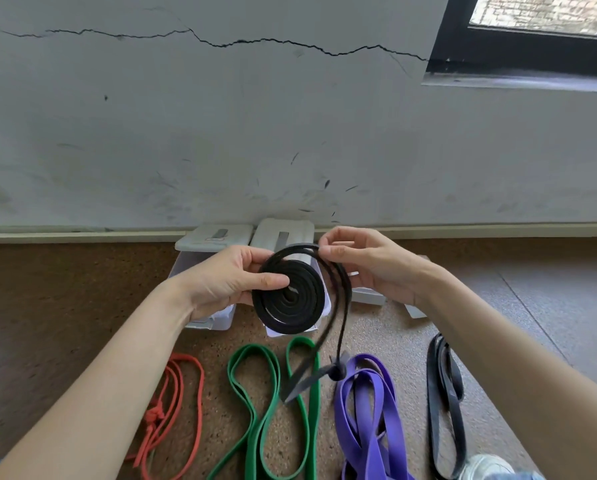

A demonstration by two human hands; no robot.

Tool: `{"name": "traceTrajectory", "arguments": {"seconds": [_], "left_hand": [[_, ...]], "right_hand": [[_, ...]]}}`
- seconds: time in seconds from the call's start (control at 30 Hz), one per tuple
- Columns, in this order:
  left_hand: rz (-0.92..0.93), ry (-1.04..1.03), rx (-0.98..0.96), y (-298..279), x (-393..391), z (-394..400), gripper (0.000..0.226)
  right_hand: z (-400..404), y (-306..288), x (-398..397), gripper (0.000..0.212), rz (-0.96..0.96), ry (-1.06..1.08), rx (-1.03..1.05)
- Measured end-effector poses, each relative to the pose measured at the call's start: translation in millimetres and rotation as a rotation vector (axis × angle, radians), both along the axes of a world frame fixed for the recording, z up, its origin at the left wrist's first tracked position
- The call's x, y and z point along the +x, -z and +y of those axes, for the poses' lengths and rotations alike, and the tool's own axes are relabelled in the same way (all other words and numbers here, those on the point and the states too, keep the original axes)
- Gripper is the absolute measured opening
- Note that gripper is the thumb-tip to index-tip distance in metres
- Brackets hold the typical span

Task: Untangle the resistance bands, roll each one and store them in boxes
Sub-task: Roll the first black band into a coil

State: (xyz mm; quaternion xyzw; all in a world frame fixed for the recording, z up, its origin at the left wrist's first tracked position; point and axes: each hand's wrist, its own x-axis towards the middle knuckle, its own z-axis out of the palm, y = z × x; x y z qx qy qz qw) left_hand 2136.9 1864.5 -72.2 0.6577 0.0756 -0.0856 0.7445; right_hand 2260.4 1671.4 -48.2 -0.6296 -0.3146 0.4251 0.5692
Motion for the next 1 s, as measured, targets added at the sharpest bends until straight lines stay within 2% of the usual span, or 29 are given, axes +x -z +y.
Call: {"name": "traceTrajectory", "arguments": {"seconds": [0.1, 0.4, 0.63, 0.83, 1.0], "left_hand": [[0.002, -0.003, -0.002, -1.0, 0.0, 2.3, 0.028], [0.016, -0.009, -0.006, 3.8, -0.9, -0.2, 0.028], [0.019, -0.008, -0.026, 5.7, -2.1, -2.6, 0.024], [-0.075, -0.233, -0.126, -2.9, 4.9, -0.5, 0.022], [-0.07, -0.368, -0.233, -0.6, 9.2, -11.2, 0.023]], "right_hand": [[-1.6, 0.1, -0.3, 0.026, -0.052, -0.008, 0.008], [4.6, -10.6, -5.2, 0.012, -0.505, 0.052, -0.092], [1.3, -19.1, 5.8, 0.01, -0.483, 0.276, 0.066], [1.2, -11.8, 0.9, 0.007, -0.427, 0.18, 0.04], [0.8, 0.2, -4.7, 0.014, -0.378, 0.158, 0.017]]}}
